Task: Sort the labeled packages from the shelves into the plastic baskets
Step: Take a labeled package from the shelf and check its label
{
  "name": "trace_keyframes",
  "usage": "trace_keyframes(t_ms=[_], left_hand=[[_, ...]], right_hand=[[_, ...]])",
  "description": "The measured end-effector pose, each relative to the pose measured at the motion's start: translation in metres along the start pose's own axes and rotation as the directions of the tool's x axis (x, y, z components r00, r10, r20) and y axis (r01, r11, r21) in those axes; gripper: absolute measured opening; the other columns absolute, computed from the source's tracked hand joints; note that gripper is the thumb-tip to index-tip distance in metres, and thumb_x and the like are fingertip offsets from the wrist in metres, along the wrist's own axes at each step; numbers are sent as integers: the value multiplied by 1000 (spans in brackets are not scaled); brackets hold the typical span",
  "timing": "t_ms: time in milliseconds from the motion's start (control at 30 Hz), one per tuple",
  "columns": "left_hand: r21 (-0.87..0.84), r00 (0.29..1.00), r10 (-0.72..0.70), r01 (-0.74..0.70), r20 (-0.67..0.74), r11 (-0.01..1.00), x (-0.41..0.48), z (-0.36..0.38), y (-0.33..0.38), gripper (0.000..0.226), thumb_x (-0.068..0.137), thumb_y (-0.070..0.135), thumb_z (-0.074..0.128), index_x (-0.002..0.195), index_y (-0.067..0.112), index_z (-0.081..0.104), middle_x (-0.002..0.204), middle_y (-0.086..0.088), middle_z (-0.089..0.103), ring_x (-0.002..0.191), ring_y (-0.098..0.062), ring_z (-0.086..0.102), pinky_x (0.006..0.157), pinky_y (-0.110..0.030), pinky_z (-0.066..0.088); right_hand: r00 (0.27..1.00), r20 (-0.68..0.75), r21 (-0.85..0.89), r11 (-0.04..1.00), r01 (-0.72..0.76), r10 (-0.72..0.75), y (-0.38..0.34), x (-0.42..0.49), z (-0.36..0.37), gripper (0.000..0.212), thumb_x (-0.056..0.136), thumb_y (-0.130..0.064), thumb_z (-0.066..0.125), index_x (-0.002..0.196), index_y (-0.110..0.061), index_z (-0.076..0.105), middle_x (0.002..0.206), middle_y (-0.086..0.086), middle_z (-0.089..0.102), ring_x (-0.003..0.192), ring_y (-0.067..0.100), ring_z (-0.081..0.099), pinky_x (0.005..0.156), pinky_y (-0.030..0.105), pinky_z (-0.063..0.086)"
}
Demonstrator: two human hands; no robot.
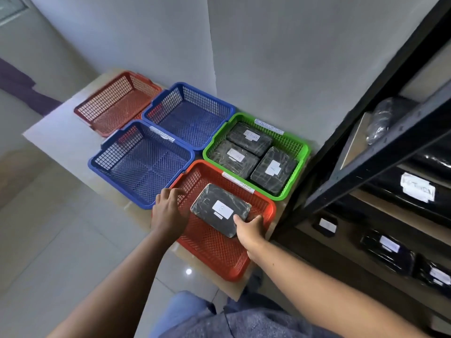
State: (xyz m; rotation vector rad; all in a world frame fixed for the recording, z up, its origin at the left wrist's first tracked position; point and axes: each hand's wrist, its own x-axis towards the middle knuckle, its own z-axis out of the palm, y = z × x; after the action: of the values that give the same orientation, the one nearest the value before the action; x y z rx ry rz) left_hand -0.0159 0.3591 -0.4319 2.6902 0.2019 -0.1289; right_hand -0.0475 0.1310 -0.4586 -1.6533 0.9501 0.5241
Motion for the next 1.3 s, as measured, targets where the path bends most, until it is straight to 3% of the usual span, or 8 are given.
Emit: trace_keyframes(t_ms=[167,300,367,567,833,1067,1200,1300], left_hand=[[78,998,60,-62,24,995,36,-4,-10,60,87,35,77,140,22,54,132,-3,50,122,-28,47,102,-50,47],[67,995,32,-39,95,997,65,-9,-19,69,93,43,70,152,20,43,145,-6,47,134,-29,45,110,-53,45],[17,990,13,-15,137,1000,75,-9,-23,71,99,48,64,158,19,36,155,-7,44,141,-29,44,115,-54,42],[-177,936,-8,75,351,981,102,-1,-40,63,111,53,42,163,18,33,160,-10,49,143,-30,51,116,-50,43],[-233,904,97,3,416,972,123,0,-63,49,107,58,38,144,28,46,127,3,65,112,-20,66,97,-52,56],[-236,859,158,-45,486,971,139,-1,-79,66,99,74,40,149,31,42,139,3,62,119,-17,65,103,-51,56],[-271,827,193,-51,529,961,146,-8,-77,63,99,69,48,147,27,46,135,5,63,114,-13,66,100,-48,57],[-250,803,242,-120,544,961,152,-13,-80,64,100,67,53,149,24,47,141,5,60,126,-16,61,108,-48,53]], right_hand=[[998,-43,-34,998,-45,43,2,25,19,80,92,-54,71,152,-15,36,153,11,50,136,34,54,112,53,48],[992,-106,38,997,-69,73,-5,34,29,31,97,-33,72,114,-23,49,116,7,64,96,24,64,87,44,56],[986,-136,87,992,-90,101,-5,33,34,35,91,-32,78,107,-28,47,111,5,66,92,23,67,86,49,62],[978,-154,184,977,-110,139,0,28,57,60,90,-20,81,135,-22,42,115,7,65,89,23,71,67,40,66],[968,-194,277,956,-99,157,-17,33,94,62,97,-15,74,149,-16,42,115,9,67,90,27,75,78,44,67],[952,-269,270,961,-68,143,-28,43,112,63,98,-17,70,155,-16,44,117,10,70,83,23,71,61,34,63],[945,-291,284,957,-65,150,-33,44,111,66,99,-18,68,159,-17,41,124,9,69,84,20,69,65,34,62],[943,-297,280,958,-66,152,-36,43,110,64,99,-21,68,158,-17,43,127,7,69,88,22,71,65,36,63]])
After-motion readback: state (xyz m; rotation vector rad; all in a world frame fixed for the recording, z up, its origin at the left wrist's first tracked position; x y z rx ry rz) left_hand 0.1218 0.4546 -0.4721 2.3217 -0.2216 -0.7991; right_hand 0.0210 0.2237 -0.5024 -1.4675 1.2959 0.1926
